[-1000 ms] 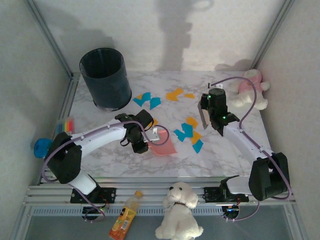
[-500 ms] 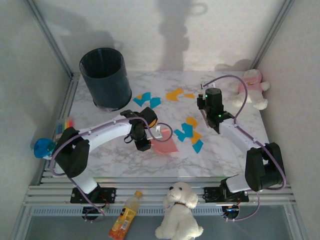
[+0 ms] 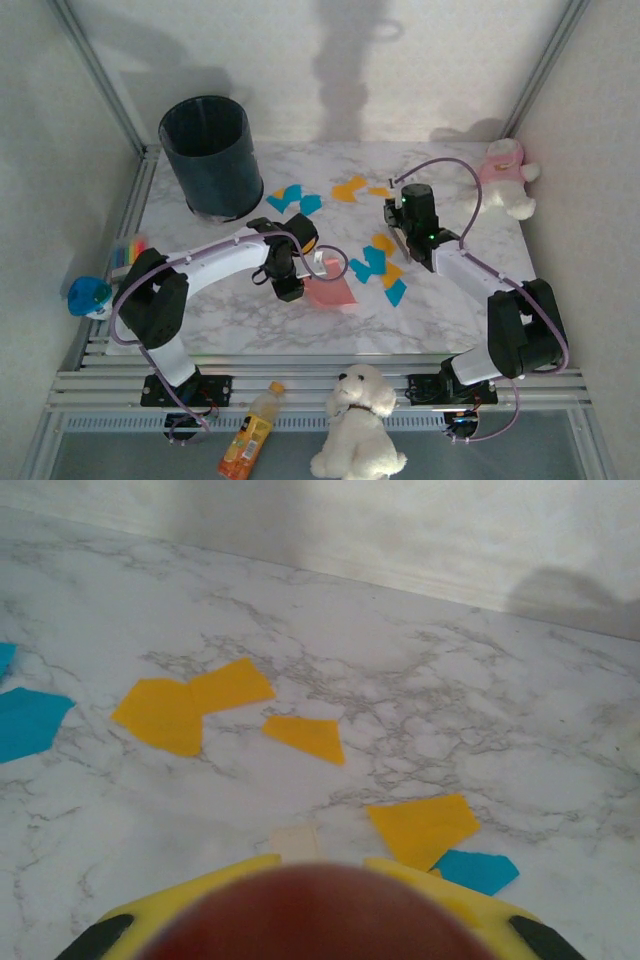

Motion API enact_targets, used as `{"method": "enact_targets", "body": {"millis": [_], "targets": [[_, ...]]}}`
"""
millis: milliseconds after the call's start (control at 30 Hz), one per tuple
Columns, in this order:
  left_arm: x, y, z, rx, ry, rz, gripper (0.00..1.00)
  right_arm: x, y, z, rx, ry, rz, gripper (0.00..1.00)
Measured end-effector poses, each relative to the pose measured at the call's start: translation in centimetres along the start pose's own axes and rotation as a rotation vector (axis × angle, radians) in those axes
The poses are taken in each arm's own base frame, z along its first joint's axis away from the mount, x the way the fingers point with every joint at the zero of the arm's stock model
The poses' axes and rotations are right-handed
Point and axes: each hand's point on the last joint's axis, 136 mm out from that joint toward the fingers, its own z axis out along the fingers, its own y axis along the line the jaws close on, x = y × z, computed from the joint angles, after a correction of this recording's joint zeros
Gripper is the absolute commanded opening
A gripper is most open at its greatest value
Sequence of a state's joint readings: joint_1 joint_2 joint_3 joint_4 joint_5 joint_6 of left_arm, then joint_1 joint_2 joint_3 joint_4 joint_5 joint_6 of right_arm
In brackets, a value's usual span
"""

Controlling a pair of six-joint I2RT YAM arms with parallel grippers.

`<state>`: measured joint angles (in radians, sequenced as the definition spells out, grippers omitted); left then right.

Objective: Sweep away the paper scraps from the table

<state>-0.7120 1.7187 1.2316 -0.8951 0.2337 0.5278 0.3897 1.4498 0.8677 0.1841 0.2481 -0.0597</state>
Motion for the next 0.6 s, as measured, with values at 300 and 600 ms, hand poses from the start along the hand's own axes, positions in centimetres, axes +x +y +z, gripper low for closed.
{"method": "enact_targets", "body": {"millis": [300,600], "targets": [[-0.3,0.5,0.6,-0.009,0.023,-0.008,0.00,0.6,1.6,-0.7,-0.047,-0.005,-0.004,0.00],[-1.3,1.0,0.9,-0.010,0.021,-0.021,0.00,0.9,3.2,-1.2,-0.088,0.000,0.011,0.00]]}}
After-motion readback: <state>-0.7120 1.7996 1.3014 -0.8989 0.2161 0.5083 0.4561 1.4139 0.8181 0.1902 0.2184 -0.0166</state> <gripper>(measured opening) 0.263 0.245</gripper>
